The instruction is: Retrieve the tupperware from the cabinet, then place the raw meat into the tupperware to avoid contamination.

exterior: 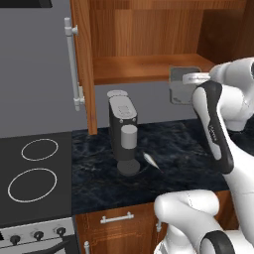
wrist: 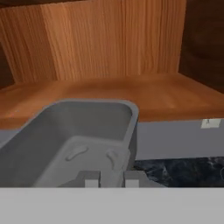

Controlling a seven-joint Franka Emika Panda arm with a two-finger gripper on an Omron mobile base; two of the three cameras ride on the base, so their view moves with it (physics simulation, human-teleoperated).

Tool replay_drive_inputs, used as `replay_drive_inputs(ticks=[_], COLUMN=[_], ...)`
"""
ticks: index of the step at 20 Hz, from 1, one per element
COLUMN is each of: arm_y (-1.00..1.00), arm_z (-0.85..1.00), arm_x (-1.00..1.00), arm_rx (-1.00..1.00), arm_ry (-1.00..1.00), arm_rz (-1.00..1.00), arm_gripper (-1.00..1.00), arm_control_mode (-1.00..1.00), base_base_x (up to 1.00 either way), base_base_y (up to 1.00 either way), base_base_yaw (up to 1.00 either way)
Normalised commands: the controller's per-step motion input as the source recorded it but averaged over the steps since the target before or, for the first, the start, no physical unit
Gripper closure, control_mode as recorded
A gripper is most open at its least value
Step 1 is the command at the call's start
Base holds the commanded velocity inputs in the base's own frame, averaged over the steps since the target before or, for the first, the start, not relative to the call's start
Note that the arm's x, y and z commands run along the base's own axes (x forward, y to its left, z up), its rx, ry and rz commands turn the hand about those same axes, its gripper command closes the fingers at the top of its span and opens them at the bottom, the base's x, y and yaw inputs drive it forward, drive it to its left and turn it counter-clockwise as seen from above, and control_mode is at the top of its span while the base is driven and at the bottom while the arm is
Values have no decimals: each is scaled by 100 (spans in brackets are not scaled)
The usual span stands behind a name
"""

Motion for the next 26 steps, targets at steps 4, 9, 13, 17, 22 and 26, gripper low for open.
replay_drive_inputs(ticks=[4, 9, 13, 17, 22, 26], arm_y=[-1, -9, -23, -22, -13, -4], arm_z=[-56, -44, -45, -52, -50, -46], arm_x=[-23, -6, 0, 0, 0, 8], arm_rx=[-15, -6, 0, -1, -2, -3], arm_ry=[13, 3, 1, 0, 0, 0], arm_rz=[2, 4, 5, 5, 3, 2], arm_gripper=[100, 100, 100, 100, 100, 100], arm_control_mode=[-100, -100, -100, -100, -100, -100], base_base_x=[0, 0, 0, 0, 0, 0], base_base_y=[0, 0, 0, 0, 0, 0], base_base_yaw=[0, 0, 0, 0, 0, 0])
